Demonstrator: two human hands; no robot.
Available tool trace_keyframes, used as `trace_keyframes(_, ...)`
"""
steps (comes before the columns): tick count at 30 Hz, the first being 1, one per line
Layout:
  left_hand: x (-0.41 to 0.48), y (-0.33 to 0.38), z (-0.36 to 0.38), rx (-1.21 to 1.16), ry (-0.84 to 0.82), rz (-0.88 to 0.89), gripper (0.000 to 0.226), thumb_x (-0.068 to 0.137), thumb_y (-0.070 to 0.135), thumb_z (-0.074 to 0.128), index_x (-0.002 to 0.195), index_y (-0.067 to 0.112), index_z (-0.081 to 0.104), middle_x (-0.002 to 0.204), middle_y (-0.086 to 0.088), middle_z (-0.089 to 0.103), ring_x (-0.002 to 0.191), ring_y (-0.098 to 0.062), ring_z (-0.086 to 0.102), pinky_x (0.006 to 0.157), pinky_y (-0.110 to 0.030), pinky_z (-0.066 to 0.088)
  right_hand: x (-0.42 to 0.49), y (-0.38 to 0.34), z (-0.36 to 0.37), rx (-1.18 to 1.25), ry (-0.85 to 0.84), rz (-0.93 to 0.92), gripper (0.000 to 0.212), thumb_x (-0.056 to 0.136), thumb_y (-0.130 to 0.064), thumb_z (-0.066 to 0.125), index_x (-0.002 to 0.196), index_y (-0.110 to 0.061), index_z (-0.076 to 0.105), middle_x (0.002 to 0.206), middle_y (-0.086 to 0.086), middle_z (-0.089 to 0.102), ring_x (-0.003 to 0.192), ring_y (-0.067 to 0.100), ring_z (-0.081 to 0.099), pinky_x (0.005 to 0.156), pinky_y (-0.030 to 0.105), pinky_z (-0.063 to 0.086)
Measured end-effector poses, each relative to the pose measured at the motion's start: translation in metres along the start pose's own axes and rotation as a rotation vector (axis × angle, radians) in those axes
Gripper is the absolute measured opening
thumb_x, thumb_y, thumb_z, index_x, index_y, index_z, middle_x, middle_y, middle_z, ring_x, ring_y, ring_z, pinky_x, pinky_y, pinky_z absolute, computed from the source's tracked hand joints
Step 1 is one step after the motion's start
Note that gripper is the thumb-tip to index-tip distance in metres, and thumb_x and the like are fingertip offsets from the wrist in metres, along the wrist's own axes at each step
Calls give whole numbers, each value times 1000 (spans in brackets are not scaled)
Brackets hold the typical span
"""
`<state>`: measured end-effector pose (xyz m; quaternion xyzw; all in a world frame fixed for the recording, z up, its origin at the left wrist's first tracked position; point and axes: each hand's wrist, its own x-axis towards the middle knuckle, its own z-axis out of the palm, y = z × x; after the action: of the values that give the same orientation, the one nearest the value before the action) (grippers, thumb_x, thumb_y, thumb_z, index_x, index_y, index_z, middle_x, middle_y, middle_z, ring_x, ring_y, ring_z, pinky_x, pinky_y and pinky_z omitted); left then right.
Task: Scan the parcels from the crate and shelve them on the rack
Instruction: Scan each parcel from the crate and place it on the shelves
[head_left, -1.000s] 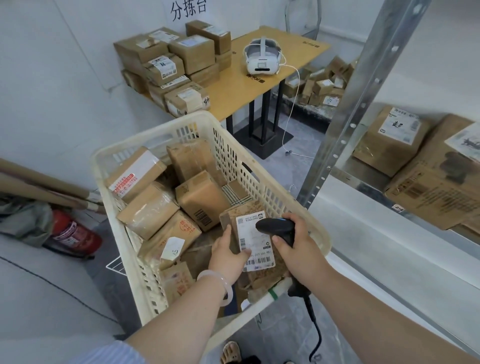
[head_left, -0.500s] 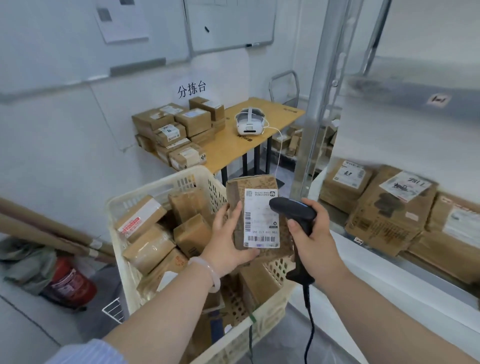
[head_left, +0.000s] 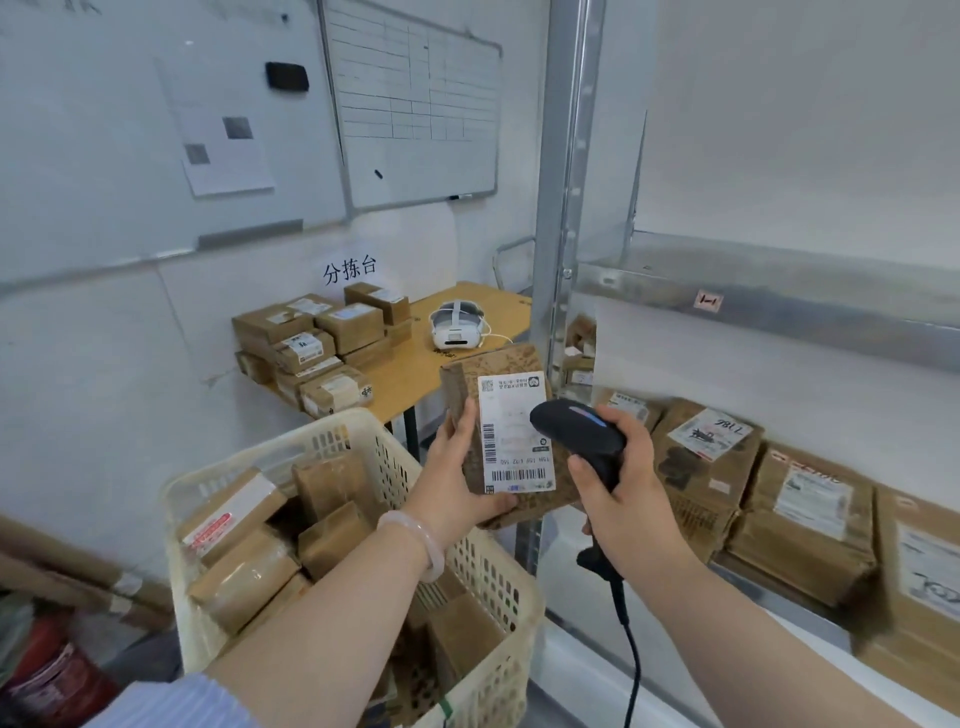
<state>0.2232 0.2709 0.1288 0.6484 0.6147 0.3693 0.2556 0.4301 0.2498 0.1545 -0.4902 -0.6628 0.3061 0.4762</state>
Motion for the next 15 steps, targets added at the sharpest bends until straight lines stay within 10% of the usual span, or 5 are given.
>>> trace_keyframes(15,29,51,-8,39,203,-15,128,72,29,88,158,35,-7,165,3,-12,152,-20,10,124,-43,19,-33,-37,-26,-75,-53,-79,58,96,-31,57,113,-71,20,105,-26,56,88,-9,58,63,7,45)
